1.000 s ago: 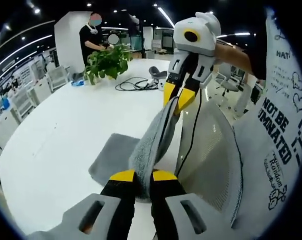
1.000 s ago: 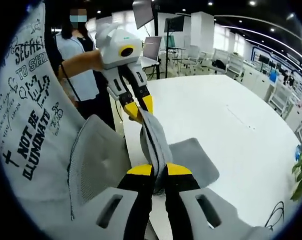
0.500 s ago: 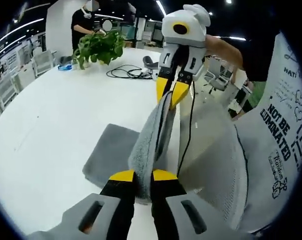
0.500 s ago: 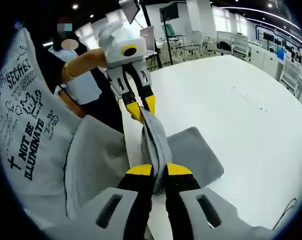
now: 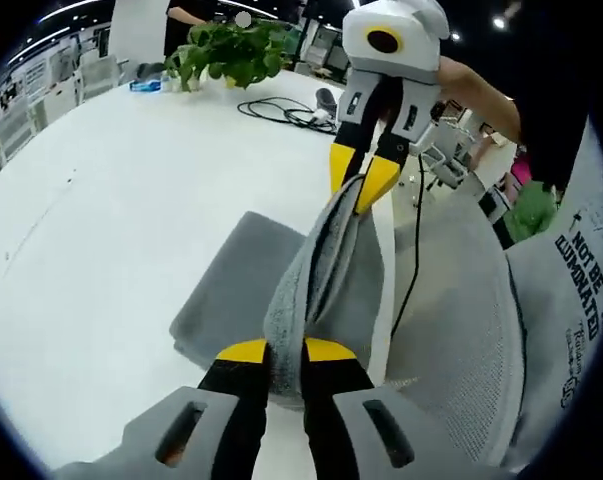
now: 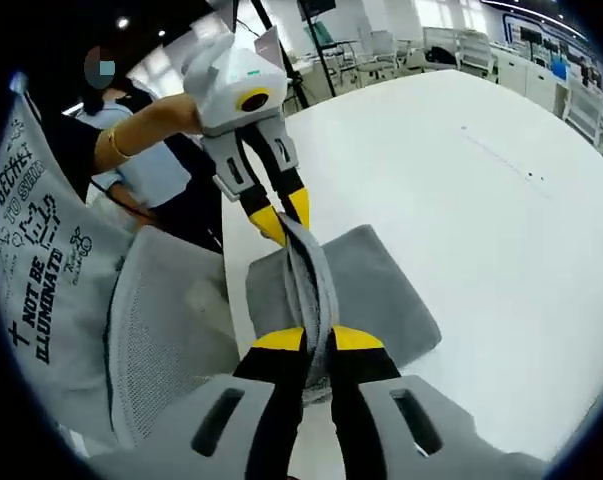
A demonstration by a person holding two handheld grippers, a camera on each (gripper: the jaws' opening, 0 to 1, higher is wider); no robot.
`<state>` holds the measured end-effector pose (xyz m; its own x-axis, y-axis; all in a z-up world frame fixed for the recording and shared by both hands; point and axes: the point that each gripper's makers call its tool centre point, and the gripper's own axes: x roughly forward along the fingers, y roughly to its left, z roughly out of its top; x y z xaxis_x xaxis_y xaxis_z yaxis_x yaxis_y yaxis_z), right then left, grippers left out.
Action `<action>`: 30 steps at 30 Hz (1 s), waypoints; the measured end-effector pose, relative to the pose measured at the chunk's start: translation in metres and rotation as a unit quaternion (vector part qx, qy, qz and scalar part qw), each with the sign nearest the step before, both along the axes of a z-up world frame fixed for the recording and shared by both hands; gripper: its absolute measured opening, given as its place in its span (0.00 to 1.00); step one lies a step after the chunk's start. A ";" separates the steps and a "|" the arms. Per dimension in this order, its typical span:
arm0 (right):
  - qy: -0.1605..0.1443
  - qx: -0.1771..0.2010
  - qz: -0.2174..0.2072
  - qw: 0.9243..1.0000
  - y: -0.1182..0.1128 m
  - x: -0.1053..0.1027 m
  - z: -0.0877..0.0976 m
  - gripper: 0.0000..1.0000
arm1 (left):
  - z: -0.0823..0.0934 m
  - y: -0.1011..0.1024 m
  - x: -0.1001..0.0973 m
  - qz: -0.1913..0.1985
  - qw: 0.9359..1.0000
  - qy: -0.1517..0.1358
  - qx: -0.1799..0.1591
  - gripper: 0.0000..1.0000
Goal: Fold the towel on the table until its edges align and the towel forms a compact rectangular stack.
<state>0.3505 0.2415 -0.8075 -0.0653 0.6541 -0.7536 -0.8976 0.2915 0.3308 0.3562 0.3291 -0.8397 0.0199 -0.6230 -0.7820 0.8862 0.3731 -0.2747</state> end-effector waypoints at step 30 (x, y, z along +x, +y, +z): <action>-0.052 -0.044 -0.066 0.995 -0.011 0.059 -0.065 0.05 | -0.045 0.011 0.061 0.171 0.985 -0.018 -0.008 0.14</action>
<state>0.4091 0.2300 -0.8722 0.0983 0.5825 -0.8068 -0.8773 0.4335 0.2061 0.4169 0.3401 -0.8846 0.2572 -0.5875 -0.7672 0.7189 0.6469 -0.2544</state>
